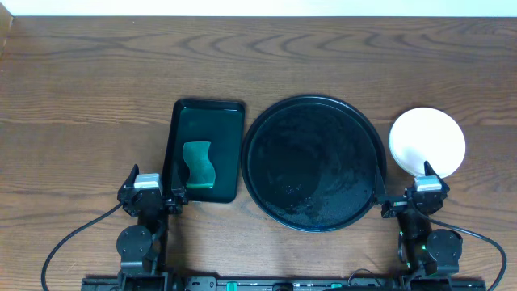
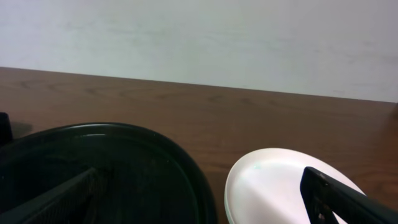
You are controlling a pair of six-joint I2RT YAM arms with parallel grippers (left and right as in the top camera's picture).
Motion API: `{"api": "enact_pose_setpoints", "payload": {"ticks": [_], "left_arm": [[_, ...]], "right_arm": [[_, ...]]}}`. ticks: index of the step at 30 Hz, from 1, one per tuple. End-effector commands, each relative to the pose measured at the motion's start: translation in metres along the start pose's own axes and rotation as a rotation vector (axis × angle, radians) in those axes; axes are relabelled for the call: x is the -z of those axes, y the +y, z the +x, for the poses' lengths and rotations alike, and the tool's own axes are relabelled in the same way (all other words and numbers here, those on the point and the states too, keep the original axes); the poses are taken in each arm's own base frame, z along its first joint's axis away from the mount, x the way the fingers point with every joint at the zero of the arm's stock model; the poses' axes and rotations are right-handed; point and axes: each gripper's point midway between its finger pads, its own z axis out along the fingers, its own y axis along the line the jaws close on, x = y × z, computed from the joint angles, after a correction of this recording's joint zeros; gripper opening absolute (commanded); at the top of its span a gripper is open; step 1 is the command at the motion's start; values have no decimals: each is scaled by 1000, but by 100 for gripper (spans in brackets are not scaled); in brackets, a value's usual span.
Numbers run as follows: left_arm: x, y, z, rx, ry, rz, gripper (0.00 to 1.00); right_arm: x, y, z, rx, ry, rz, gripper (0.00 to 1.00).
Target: Clean dirty plates on tray and stack at the side
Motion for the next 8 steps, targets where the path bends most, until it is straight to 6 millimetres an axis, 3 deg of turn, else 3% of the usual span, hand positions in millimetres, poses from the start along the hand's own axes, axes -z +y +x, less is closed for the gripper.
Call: {"api": "enact_pose_setpoints", "payload": {"ticks": [1,8], "left_arm": [[0,0,16,-17,54,-1,81],[0,0,16,-17,54,-1,81]], "right_arm": [[0,4,0,13,-1,-18,99],[0,4,0,13,-1,-18,99]]}}
